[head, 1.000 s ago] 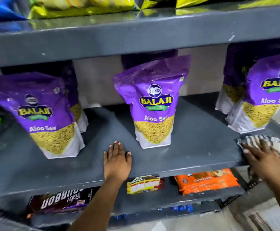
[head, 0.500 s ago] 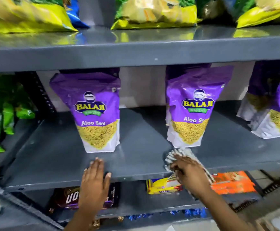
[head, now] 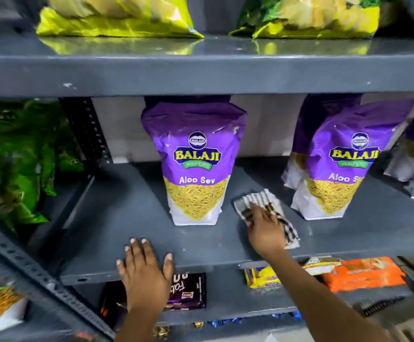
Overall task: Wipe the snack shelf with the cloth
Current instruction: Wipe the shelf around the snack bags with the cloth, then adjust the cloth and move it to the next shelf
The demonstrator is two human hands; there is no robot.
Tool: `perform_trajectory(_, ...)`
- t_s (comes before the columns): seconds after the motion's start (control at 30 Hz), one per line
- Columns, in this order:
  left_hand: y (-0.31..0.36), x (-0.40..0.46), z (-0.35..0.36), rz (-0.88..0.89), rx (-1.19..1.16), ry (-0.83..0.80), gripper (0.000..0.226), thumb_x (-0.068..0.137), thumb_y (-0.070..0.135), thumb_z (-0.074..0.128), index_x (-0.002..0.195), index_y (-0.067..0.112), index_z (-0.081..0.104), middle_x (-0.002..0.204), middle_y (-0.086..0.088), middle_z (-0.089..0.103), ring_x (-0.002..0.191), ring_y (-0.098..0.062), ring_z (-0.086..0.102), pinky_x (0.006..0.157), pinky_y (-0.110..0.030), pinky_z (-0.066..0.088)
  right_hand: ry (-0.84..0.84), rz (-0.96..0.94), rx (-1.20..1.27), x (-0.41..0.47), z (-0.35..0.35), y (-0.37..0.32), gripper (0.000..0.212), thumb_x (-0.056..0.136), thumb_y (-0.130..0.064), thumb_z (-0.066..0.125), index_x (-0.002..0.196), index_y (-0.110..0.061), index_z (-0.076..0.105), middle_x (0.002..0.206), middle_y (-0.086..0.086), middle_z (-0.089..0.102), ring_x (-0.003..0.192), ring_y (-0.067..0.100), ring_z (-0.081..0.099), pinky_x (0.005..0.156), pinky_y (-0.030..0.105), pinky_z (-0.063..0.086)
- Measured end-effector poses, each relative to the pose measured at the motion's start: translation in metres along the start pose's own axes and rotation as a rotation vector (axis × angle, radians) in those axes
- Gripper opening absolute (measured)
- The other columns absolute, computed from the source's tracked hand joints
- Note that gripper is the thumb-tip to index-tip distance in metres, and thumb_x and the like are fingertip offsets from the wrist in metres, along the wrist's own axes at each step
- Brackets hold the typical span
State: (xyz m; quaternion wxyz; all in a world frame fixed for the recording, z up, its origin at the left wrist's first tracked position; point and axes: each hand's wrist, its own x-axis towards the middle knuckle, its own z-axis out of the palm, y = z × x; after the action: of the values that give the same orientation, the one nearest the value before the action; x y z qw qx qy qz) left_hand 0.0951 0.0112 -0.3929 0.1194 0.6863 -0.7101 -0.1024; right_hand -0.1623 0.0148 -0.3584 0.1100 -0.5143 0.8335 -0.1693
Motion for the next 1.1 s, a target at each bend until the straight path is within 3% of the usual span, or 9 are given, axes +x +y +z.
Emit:
perform_trajectory(0.1, -0.003, 0.0, 0.001, -0.001, -0.017, 0.016, 0.076, 0.081, 0.049, 0.027, 0.126, -0.009, 0.048, 0.133, -0.034, 0.045, 0.123, -0.049, 0.041, 0.104, -0.046, 0.004, -0.07, -0.244, 0.069, -0.022, 0.003, -0.013, 0.061, 0.079, -0.011, 0.053, 0.137, -0.018, 0.036, 0.142, 0.013, 0.045, 0.127, 0.032, 0.045, 0.102, 0.036, 0.039)
perform_trajectory(0.27, -0.002, -0.003, -0.001, 0.007, -0.037, 0.077, 0.084, 0.079, 0.054, 0.015, 0.134, -0.006, 0.038, 0.142, -0.03, 0.035, 0.133, -0.044, 0.03, 0.109, -0.047, 0.0, 0.034, -0.156, -0.056, -0.035, -0.008, 0.021, 0.071, 0.068, -0.054, 0.031, 0.124, -0.017, 0.053, 0.138, 0.012, 0.05, 0.123, 0.036, 0.048, 0.102, 0.044, 0.039)
perform_trajectory(0.4, -0.004, -0.002, 0.0, 0.014, -0.026, 0.105, 0.093, 0.073, 0.059, 0.0, 0.142, 0.001, 0.024, 0.152, -0.022, 0.019, 0.141, -0.035, 0.012, 0.113, -0.046, -0.003, -0.071, -0.313, -0.009, -0.063, 0.005, -0.001, 0.063, 0.069, -0.059, 0.039, 0.12, -0.026, 0.053, 0.135, 0.001, 0.052, 0.122, 0.029, 0.048, 0.101, 0.042, 0.039)
perform_trajectory(0.53, -0.014, -0.001, -0.006, 0.062, -0.035, 0.083, 0.085, 0.076, 0.051, -0.004, 0.144, 0.006, 0.02, 0.155, -0.014, 0.015, 0.142, -0.028, 0.01, 0.115, -0.042, 0.002, -0.081, -0.51, 0.07, -0.072, 0.022, -0.036, 0.048, 0.066, -0.014, 0.065, 0.112, -0.025, 0.056, 0.124, -0.001, 0.061, 0.112, 0.026, 0.056, 0.092, 0.023, 0.034)
perform_trajectory(0.63, -0.028, -0.006, -0.019, 0.112, -0.033, 0.0, 0.066, 0.088, 0.042, 0.002, 0.146, 0.012, 0.011, 0.156, -0.004, 0.006, 0.143, -0.017, 0.003, 0.116, -0.034, -0.001, -0.166, -0.556, 0.209, -0.08, 0.023, -0.061, 0.049, 0.065, 0.011, 0.051, 0.103, -0.018, 0.063, 0.12, 0.001, 0.065, 0.11, 0.025, 0.056, 0.09, 0.026, 0.037)
perform_trajectory(0.73, -0.047, -0.019, -0.025, 0.125, 0.067, 0.03, 0.073, 0.08, 0.045, 0.0, 0.145, 0.018, 0.018, 0.155, 0.0, 0.016, 0.142, -0.017, 0.011, 0.115, -0.036, 0.007, -0.346, -0.589, 0.253, -0.097, 0.022, -0.073, 0.049, 0.071, 0.013, 0.047, 0.101, -0.02, 0.067, 0.122, 0.004, 0.066, 0.106, 0.024, 0.06, 0.084, 0.027, 0.051)
perform_trajectory(0.83, -0.063, -0.038, -0.022, 0.116, 0.134, 0.067, 0.069, 0.084, 0.046, 0.012, 0.133, 0.013, 0.048, 0.14, -0.01, 0.047, 0.127, -0.029, 0.045, 0.105, -0.046, 0.032, -0.559, -0.545, 0.27, -0.127, 0.031, -0.06, 0.038, 0.079, 0.007, 0.054, 0.105, -0.017, 0.067, 0.118, 0.009, 0.067, 0.1, 0.017, 0.061, 0.074, 0.013, 0.042)
perform_trajectory(0.97, -0.065, -0.06, -0.013, 0.095, 0.138, 0.062, 0.084, 0.093, 0.051, 0.001, 0.103, 0.003, 0.069, 0.121, -0.02, 0.062, 0.107, -0.037, 0.058, 0.102, -0.044, 0.024, -0.595, -0.32, 0.473, -0.151, 0.029, -0.032, 0.046, 0.073, 0.0, 0.062, 0.071, -0.046, 0.068, 0.07, -0.038, 0.065, 0.094, 0.002, 0.057, 0.077, 0.002, 0.037)
perform_trajectory(1.1, -0.053, -0.069, -0.015, 0.208, 0.086, 0.251, 0.055, 0.092, 0.046, 0.014, 0.126, 0.013, 0.042, 0.157, -0.005, 0.002, 0.111, -0.033, 0.04, 0.113, -0.032, 0.004, -0.665, -0.286, 0.75, -0.158, -0.053, -0.033, 0.037, 0.067, 0.006, 0.069, 0.072, -0.031, 0.067, 0.054, -0.027, 0.066, 0.066, -0.007, 0.058, 0.072, 0.013, 0.046)
